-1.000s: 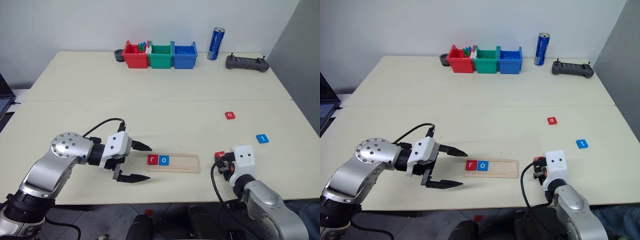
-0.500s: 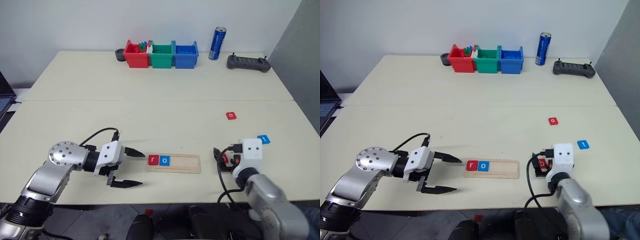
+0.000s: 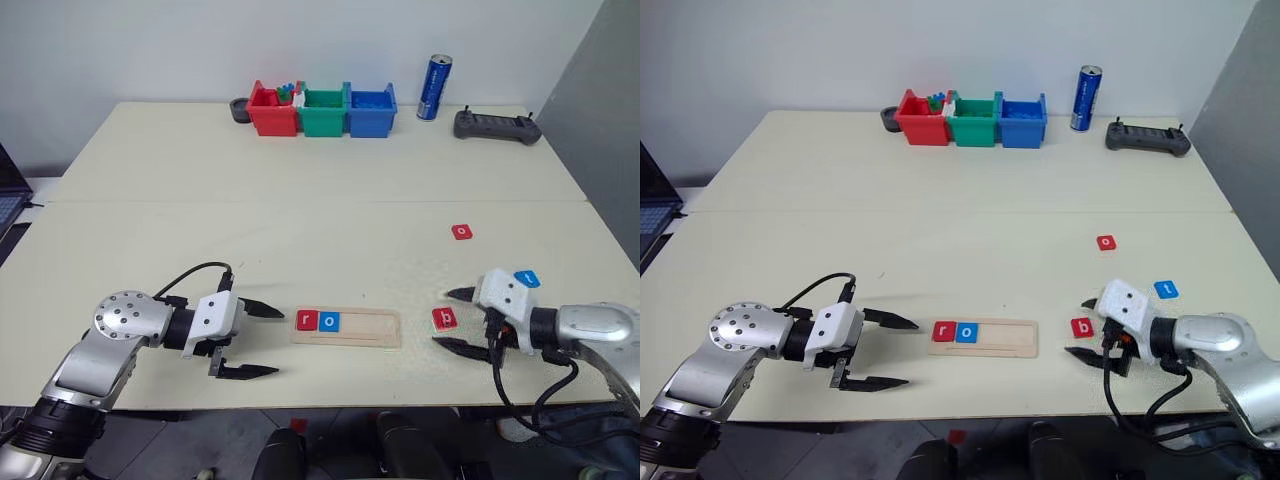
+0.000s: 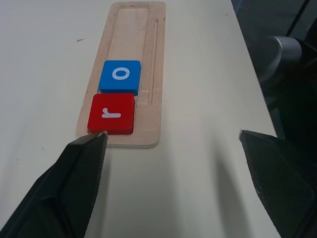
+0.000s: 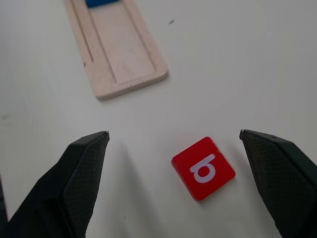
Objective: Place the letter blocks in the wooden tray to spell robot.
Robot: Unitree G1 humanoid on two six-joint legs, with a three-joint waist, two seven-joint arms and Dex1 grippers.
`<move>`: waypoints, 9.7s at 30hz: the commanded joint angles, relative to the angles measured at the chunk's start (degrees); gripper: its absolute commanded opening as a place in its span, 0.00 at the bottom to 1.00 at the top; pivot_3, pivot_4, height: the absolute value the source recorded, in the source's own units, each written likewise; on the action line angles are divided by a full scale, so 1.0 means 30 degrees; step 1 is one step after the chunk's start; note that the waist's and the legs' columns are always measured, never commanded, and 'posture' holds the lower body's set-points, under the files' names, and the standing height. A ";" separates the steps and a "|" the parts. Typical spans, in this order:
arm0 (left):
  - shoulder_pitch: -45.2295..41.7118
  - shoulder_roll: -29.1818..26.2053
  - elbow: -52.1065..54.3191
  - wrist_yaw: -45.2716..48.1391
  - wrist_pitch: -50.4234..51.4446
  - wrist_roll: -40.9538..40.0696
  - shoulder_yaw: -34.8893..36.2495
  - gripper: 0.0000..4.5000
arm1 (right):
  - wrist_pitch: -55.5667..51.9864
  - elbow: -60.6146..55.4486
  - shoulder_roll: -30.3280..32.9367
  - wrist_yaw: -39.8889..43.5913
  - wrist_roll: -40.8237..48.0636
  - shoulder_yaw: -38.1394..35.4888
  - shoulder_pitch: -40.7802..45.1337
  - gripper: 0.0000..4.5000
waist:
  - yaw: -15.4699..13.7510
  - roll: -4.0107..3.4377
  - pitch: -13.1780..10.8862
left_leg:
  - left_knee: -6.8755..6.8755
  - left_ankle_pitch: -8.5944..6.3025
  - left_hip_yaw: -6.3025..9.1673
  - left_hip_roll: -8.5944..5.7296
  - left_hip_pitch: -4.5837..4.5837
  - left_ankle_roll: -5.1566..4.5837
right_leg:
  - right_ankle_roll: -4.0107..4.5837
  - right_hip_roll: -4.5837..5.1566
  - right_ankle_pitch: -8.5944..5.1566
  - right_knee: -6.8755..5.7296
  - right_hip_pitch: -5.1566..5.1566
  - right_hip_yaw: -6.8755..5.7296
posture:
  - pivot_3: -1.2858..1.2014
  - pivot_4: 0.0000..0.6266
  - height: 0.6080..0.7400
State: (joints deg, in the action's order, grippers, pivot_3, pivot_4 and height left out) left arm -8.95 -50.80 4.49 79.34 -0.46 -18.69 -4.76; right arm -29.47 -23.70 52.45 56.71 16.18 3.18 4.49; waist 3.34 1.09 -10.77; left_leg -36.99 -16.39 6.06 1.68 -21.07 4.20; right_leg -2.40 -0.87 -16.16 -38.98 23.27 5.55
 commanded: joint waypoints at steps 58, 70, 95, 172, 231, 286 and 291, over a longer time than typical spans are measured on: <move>-0.1241 0.0703 0.0637 -0.0935 0.0797 -0.0022 0.0484 1.00 | -0.5554 -0.0327 -0.5839 -0.1951 -0.1752 0.8524 0.8352 0.32 | -0.0019 0.0005 0.0003 | -0.0002 0.0002 0.0044 0.0001 0.0008 0.0004 | 0.0093 0.0002 0.0056 -0.0023 -0.0005 -0.0040 | 0.52 0.24 1.00; -0.1576 0.0493 0.1756 -0.1188 0.2077 -0.0191 0.0466 1.00 | -0.4654 0.0211 -0.5887 -0.1515 -0.2385 0.8624 0.8712 1.00 | -0.0013 0.0005 0.0003 | -0.0001 0.0002 0.0046 0.0001 0.0009 0.0004 | 0.0094 0.0001 0.0056 -0.0025 -0.0005 -0.0040 | 0.52 0.24 1.00; -0.1032 0.1120 -0.0623 -0.1308 -0.0536 0.0624 0.0250 1.00 | -0.5635 -0.1860 -0.3685 -0.2151 -0.2804 0.8038 0.7000 0.01 | -0.0008 0.0004 0.0003 | -0.0001 0.0001 0.0039 0.0000 0.0007 0.0004 | 0.0093 0.0004 0.0056 -0.0017 -0.0005 -0.0035 | 0.52 0.24 1.00; -0.0810 0.1353 0.2732 -0.3097 0.2331 -0.0121 0.0829 1.00 | -0.5891 0.1054 -1.2921 -1.6299 -0.2311 -0.3573 0.3756 0.32 | 0.0421 -0.0027 0.0008 | 0.0053 -0.0001 0.0065 -0.0005 -0.0027 0.0000 | 0.0101 0.0011 0.0060 -0.0038 0.0031 -0.0035 | 0.52 0.24 1.00; -0.2189 0.1932 0.0893 -0.2218 0.1015 0.0512 -0.0019 1.00 | 0.2561 0.7048 -0.0628 0.2162 -0.2110 0.2588 0.5318 0.69 | 0.0417 0.0004 -0.0006 | 0.0001 0.0001 0.0015 -0.0008 0.0019 0.0000 | 0.0086 0.0005 0.0059 -0.0009 -0.0020 -0.0004 | 0.52 0.24 1.00; -0.1732 0.1793 0.1274 -0.3066 0.0966 0.0710 0.0219 1.00 | -0.3962 0.0610 -0.5313 0.0017 -0.3196 0.7586 0.8637 1.00 | 0.0269 0.0000 -0.0007 | -0.0002 0.0002 0.0044 -0.0006 0.0015 0.0003 | 0.0090 0.0007 0.0061 -0.0024 -0.0015 -0.0032 | 0.52 0.24 1.00; -0.1522 0.1703 0.1221 -0.3054 0.0877 0.0718 0.0353 1.00 | -0.5152 -0.1159 -0.4745 -0.0030 -0.2385 0.6311 0.8340 1.00 | 0.0260 0.0000 -0.0007 | -0.0002 0.0002 0.0047 -0.0006 0.0013 0.0003 | 0.0090 0.0007 0.0061 -0.0024 -0.0015 -0.0035 | 0.52 0.24 1.00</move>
State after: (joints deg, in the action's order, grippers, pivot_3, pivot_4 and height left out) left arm -13.79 -45.11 6.54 70.50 2.55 -16.34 -4.73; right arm -44.00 -23.77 37.34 56.58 7.71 24.61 29.49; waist 4.12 1.10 -10.79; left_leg -37.00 -16.39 6.22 1.66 -21.03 4.21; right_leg -2.13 -0.85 -15.98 -39.05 23.23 5.44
